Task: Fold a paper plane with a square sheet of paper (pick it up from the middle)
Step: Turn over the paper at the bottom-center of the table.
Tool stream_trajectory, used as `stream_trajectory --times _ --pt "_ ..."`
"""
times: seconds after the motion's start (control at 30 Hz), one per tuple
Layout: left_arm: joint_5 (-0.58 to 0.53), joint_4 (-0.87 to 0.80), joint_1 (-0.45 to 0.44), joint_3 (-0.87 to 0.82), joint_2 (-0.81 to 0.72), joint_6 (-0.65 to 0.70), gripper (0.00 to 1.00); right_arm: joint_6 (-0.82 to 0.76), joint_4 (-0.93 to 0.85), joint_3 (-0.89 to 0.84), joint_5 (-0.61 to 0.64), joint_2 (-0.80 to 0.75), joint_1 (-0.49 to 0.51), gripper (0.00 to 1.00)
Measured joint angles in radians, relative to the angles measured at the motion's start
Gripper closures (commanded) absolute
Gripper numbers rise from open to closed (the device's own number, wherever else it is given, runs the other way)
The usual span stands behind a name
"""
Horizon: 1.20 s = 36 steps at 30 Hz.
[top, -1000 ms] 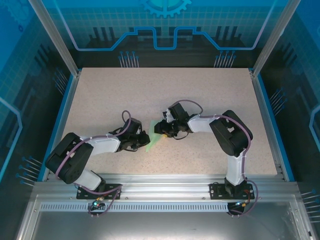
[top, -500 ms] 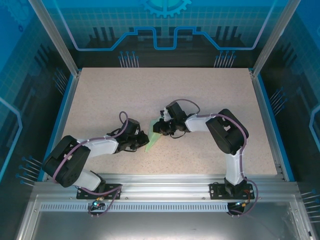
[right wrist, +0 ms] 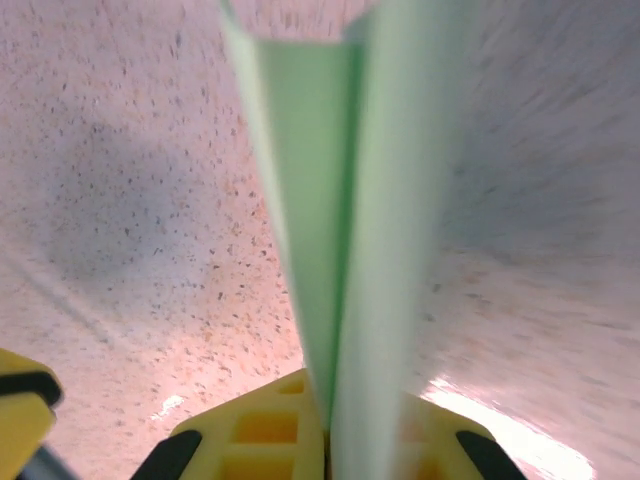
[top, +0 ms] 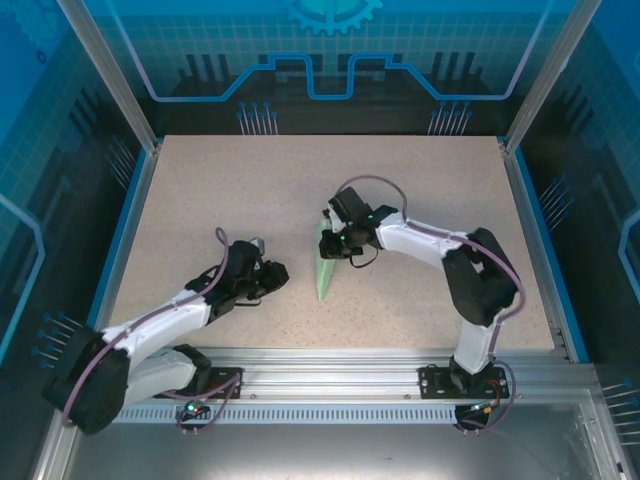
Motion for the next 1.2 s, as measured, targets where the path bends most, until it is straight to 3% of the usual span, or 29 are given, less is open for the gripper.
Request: stream_trajectory --times 0.2,0.3,0.43,0.67,0.93,1.07,1.2 --pt "-0.077 -0.107 0.001 -0.041 -0.149 0.012 0.7 -0.112 -0.36 0.177 0.427 -0.109 0.1 0.93" --pt "-0.105 -0.149 0.001 -0.043 -0.184 0.014 0.7 -0.11 -0.497 0.219 0.592 -0.066 0.15 0.91" --pt "-0.142 -0.194 0.002 -0.046 -0.229 0.014 0.69 -0.075 -0.615 0.246 0.705 0.062 0.196 0.9" --pt "-0.209 -0.281 0.005 -0.068 -0.329 0.009 0.67 0.011 -0.692 0.387 0.738 0.323 0.274 0.89" --pt "-0.243 -0.351 0.006 -0.079 -0.434 -0.009 0.64 0.075 -0.702 0.554 0.662 0.5 0.383 0.8" --pt "-0.245 -0.373 0.006 -0.085 -0.454 -0.015 0.63 0.074 -0.676 0.557 0.574 0.505 0.406 0.57" --pt "-0.242 -0.383 0.006 -0.087 -0.454 -0.016 0.62 0.048 -0.61 0.518 0.503 0.475 0.404 0.43"
